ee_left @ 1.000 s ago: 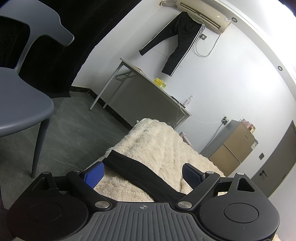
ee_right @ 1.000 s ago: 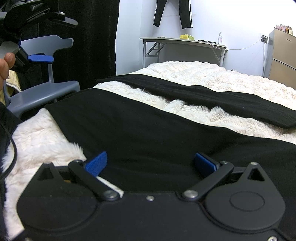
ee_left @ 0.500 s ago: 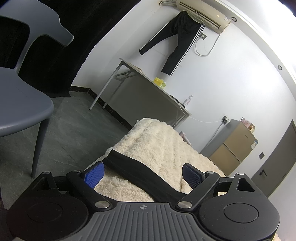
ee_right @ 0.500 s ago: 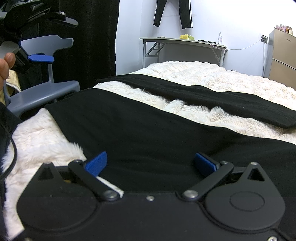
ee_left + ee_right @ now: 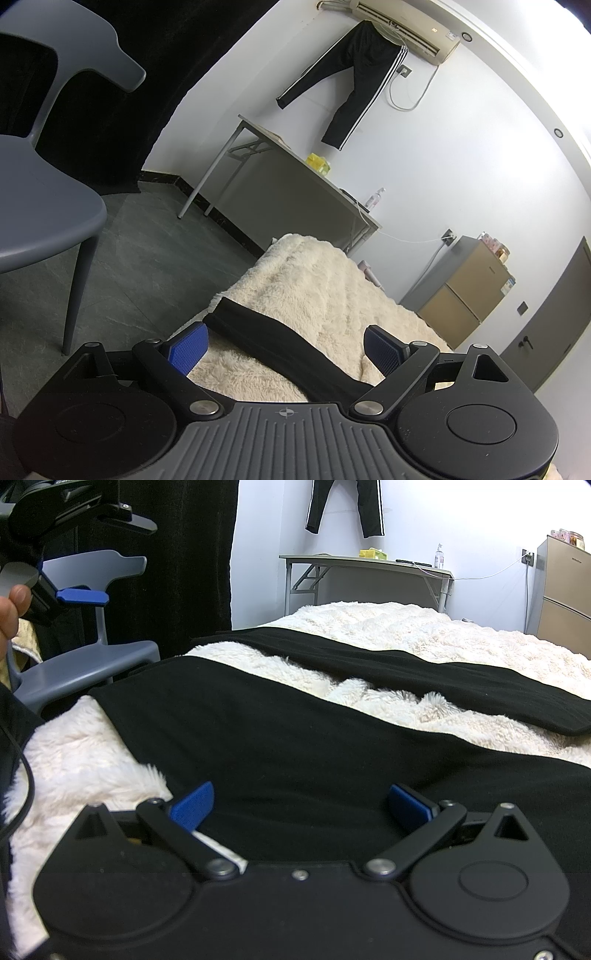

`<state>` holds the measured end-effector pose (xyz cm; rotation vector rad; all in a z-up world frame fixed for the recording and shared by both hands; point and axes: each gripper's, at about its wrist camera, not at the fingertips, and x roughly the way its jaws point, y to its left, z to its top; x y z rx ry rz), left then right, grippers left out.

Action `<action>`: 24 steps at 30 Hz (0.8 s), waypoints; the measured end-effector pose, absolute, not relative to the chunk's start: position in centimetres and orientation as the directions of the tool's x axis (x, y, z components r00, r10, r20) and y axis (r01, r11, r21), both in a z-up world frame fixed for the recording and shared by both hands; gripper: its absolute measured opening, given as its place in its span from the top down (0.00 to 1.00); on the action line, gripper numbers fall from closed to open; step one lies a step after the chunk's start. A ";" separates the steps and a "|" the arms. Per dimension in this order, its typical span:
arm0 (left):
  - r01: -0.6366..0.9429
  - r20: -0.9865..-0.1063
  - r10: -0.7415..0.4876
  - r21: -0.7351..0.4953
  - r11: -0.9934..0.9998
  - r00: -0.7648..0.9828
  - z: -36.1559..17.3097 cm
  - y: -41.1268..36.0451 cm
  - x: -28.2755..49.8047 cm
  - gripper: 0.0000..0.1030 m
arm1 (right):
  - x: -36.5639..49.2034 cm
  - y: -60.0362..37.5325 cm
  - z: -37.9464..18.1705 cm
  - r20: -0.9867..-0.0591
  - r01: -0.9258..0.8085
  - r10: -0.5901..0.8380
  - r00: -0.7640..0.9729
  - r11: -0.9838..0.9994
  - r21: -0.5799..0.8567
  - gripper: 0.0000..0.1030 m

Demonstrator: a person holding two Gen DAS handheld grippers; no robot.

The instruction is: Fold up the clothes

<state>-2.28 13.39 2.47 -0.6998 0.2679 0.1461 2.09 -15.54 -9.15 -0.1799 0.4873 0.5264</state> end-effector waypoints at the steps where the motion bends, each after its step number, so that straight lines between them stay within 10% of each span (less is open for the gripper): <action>1: -0.222 -0.292 0.043 -0.614 0.757 0.955 2.5 13.4 -2.2 0.14 | 2.1 -15.5 -9.2 -0.489 -0.522 0.438 0.754 0.852 -0.042 0.00; 24: -0.220 -0.288 0.044 -0.616 0.757 0.957 2.5 13.4 -2.1 0.14 | 2.1 -15.5 -9.2 -0.488 -0.521 0.437 0.756 0.853 -0.044 0.00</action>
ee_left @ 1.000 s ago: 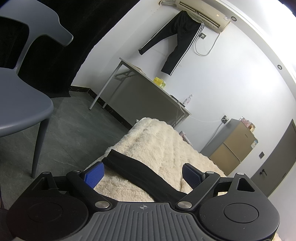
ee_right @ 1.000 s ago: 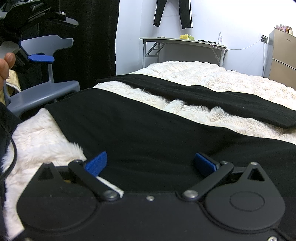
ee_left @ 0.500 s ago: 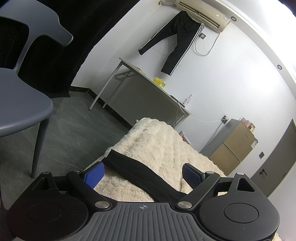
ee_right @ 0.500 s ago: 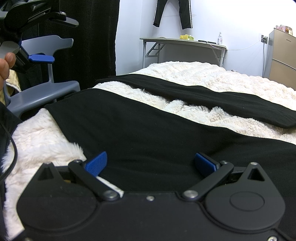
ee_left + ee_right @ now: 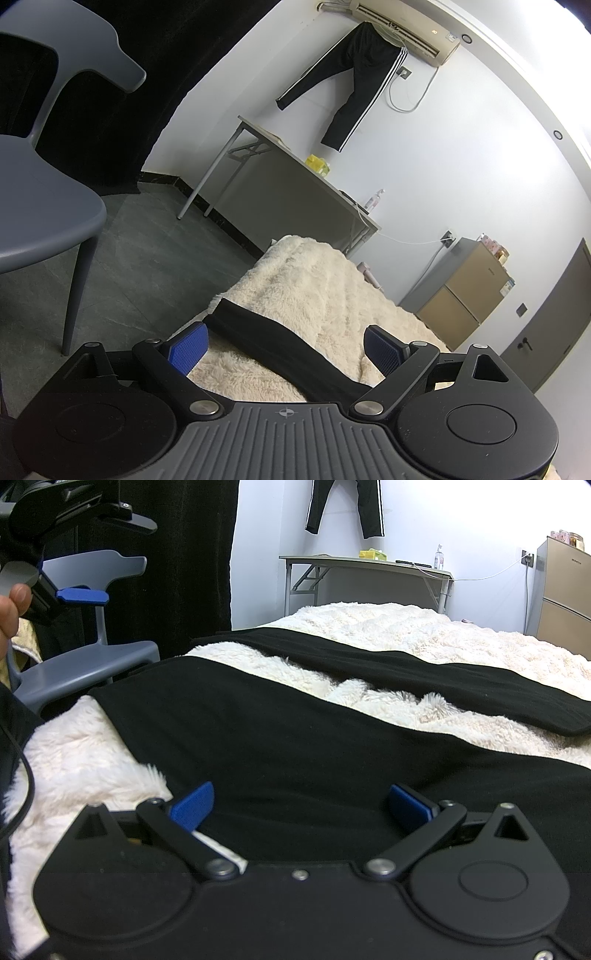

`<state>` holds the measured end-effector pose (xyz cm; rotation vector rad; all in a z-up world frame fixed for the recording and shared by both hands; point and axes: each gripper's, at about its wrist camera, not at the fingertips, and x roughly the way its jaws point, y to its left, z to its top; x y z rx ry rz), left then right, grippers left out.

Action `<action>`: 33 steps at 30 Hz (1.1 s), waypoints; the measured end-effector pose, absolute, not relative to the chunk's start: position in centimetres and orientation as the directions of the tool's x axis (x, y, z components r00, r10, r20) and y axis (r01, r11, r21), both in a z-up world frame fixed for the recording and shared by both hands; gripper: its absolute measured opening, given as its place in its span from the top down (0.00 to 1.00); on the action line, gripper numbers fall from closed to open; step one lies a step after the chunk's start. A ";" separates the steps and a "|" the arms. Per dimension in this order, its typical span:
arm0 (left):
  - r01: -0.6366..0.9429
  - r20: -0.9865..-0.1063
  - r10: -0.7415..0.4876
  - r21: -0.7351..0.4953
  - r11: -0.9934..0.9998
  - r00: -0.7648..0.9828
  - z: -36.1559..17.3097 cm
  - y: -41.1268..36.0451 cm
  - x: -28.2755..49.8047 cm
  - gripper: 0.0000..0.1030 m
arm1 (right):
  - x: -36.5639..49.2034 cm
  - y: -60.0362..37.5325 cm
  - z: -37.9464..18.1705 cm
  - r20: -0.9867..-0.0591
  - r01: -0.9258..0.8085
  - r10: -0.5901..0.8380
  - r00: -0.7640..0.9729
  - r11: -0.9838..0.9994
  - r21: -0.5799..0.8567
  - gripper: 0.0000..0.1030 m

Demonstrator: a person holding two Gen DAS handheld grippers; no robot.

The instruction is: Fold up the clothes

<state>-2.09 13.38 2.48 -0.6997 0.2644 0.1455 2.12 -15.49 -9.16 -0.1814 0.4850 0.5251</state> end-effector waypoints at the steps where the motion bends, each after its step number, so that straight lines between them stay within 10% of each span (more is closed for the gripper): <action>1: -0.220 -0.288 0.044 -0.615 0.757 0.957 2.5 13.4 -2.1 0.14 | 2.1 -15.5 -9.2 -0.488 -0.521 0.437 0.756 0.853 -0.044 0.00; 33: -0.217 -0.286 0.042 -0.615 0.758 0.957 2.2 13.6 -2.3 0.14 | 2.1 -15.5 -9.2 -0.487 -0.521 0.437 0.756 0.853 -0.044 0.00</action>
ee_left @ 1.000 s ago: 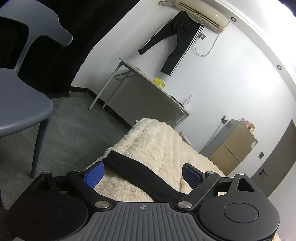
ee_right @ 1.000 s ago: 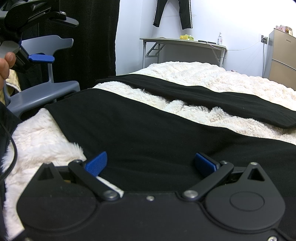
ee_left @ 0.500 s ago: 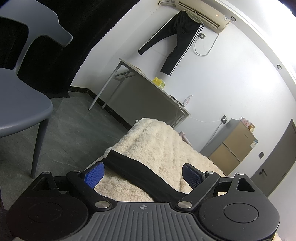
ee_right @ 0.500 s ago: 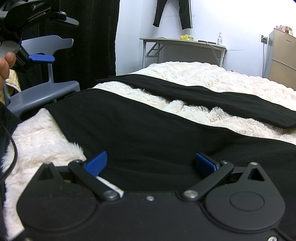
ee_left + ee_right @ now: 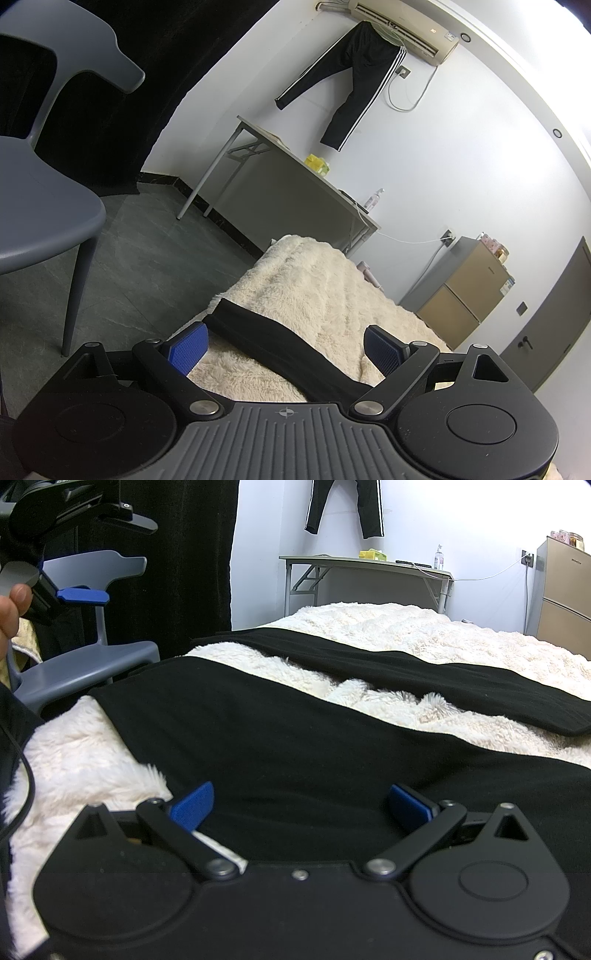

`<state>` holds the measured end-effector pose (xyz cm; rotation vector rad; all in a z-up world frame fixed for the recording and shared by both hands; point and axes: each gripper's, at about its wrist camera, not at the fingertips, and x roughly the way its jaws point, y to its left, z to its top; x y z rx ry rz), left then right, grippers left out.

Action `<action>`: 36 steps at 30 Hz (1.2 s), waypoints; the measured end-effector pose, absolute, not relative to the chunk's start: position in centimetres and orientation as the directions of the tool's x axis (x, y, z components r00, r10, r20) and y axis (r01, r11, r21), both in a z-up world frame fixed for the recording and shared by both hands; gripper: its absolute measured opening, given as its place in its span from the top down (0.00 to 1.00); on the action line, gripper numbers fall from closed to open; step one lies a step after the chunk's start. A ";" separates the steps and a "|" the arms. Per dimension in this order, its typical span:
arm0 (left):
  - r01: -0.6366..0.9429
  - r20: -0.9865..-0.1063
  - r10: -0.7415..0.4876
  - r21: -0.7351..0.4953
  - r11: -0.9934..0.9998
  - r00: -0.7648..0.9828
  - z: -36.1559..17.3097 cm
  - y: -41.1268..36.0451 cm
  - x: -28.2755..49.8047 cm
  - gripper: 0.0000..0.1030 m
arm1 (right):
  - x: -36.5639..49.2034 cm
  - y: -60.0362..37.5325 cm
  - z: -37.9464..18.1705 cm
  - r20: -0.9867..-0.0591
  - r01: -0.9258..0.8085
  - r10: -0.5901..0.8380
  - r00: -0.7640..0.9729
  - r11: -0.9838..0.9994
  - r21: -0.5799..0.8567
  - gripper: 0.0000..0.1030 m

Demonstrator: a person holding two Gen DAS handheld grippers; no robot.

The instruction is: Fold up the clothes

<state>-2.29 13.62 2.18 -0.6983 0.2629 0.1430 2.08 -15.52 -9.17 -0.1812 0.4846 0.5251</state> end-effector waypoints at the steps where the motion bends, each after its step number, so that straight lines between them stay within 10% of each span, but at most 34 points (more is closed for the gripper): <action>1: -0.217 -0.286 0.042 -0.615 0.758 0.957 2.2 13.6 -2.3 0.14 | 2.1 -15.5 -9.2 -0.487 -0.521 0.437 0.756 0.853 -0.044 0.00; 36: -0.217 -0.289 0.039 -0.614 0.759 0.956 2.2 13.6 -2.1 0.14 | 2.1 -15.5 -9.2 -0.486 -0.521 0.437 0.756 0.853 -0.043 0.00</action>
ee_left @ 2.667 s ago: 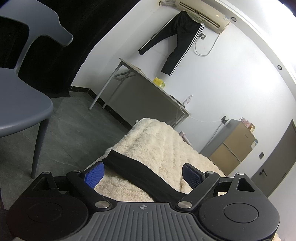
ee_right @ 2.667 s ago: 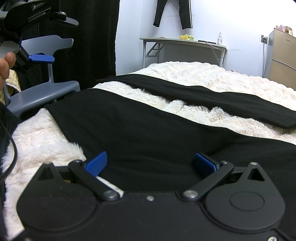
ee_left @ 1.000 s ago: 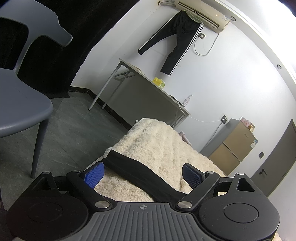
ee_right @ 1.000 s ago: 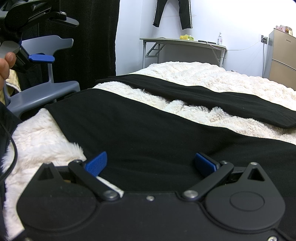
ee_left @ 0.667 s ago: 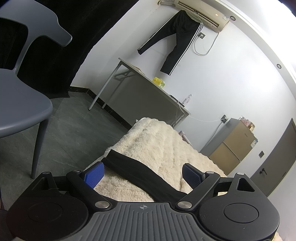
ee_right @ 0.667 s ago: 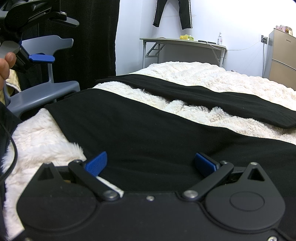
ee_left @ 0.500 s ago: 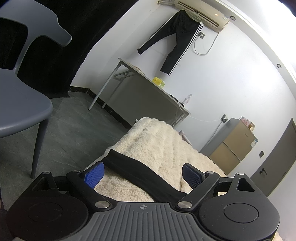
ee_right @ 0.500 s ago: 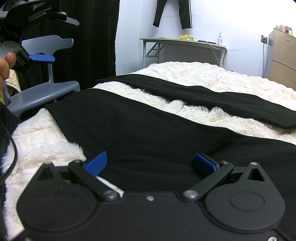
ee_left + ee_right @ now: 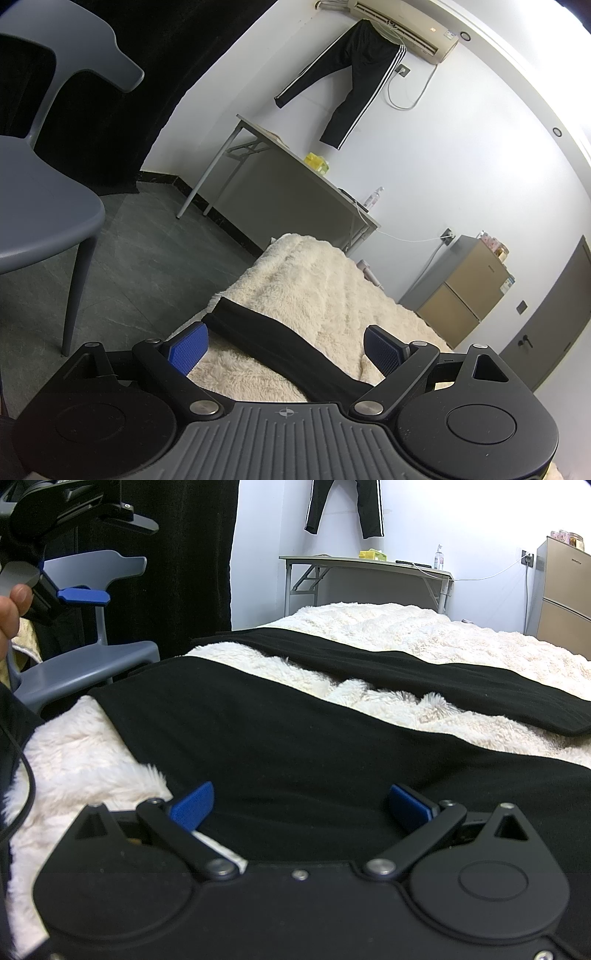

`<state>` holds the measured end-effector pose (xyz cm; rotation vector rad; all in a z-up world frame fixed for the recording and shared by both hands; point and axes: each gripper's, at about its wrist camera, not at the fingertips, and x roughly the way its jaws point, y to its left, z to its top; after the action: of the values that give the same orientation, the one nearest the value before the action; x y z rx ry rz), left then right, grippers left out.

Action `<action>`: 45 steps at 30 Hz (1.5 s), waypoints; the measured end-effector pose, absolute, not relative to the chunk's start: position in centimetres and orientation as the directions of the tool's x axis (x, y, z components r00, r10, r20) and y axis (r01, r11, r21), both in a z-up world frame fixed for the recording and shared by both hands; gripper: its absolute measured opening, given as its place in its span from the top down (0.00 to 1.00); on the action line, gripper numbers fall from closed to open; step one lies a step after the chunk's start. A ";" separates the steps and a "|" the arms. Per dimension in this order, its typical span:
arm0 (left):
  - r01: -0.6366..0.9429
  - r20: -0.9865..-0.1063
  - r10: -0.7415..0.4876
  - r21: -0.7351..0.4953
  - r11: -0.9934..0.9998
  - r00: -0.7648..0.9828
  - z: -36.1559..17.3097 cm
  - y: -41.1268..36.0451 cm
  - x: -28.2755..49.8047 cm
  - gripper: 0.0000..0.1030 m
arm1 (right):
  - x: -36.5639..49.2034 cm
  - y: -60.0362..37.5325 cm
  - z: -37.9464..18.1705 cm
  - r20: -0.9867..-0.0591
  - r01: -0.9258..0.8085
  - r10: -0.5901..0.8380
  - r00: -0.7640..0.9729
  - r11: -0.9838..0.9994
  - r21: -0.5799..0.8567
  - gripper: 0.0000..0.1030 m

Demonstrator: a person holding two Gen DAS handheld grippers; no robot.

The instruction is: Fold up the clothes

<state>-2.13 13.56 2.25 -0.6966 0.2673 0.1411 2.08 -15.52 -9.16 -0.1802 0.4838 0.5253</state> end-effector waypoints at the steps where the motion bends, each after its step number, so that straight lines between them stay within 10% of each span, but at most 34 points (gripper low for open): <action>1: -0.217 -0.289 0.039 -0.613 0.760 0.956 2.3 13.5 -2.1 0.14 | 2.1 -15.5 -9.1 -0.487 -0.521 0.438 0.756 0.853 -0.043 0.00; 45: -0.216 -0.291 0.039 -0.606 0.765 0.956 2.2 13.5 -2.2 0.14 | 2.1 -15.6 -9.2 -0.484 -0.521 0.440 0.756 0.853 -0.040 0.00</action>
<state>-2.20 13.53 2.19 -0.6870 0.2695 0.1404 2.05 -15.59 -9.18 -0.1763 0.4821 0.5266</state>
